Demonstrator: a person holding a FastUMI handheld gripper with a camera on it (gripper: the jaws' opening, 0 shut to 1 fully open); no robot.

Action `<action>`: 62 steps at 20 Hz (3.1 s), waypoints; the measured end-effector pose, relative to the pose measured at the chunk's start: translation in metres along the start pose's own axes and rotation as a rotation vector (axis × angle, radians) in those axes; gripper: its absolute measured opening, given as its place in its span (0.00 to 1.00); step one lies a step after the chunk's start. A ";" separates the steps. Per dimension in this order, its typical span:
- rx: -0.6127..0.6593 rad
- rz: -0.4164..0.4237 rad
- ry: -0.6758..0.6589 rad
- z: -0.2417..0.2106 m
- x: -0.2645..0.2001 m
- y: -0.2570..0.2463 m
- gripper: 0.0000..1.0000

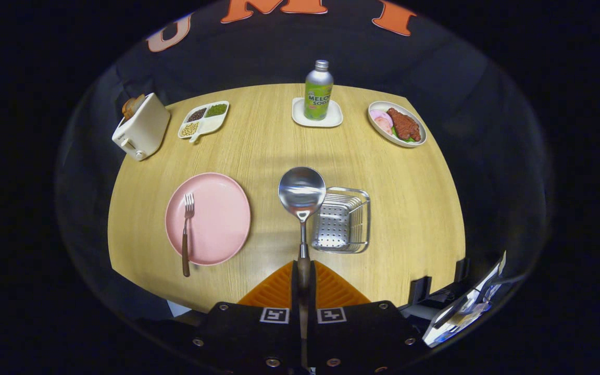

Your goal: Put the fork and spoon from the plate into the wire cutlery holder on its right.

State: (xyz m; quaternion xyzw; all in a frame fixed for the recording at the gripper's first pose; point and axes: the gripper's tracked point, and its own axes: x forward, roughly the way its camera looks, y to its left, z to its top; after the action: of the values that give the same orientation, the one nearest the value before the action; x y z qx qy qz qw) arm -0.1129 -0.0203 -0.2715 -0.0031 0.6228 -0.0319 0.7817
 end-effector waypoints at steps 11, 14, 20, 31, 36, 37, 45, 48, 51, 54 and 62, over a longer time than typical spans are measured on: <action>-0.184 0.057 0.260 -0.006 0.025 -0.052 0.06; -0.216 0.075 0.347 -0.010 0.033 -0.058 0.05; -0.224 0.125 0.546 -0.018 0.049 -0.060 0.06; -0.183 0.167 0.461 0.024 0.058 -0.041 0.11; -0.144 0.236 0.258 0.051 0.043 -0.020 0.11; -0.142 0.252 0.219 0.056 0.040 -0.015 0.11; -0.151 0.343 0.059 0.059 0.013 0.040 0.43; -0.139 0.363 0.012 0.057 0.010 0.077 0.61; -0.120 0.370 -0.066 0.055 0.008 0.116 0.75; -0.069 0.374 -0.216 0.071 0.009 0.152 0.83; 0.022 0.262 -0.675 0.110 -0.021 0.171 0.87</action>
State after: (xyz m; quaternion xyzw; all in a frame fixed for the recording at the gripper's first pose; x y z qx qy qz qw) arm -0.0023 0.1477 -0.2336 0.0748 0.3245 0.0644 0.9407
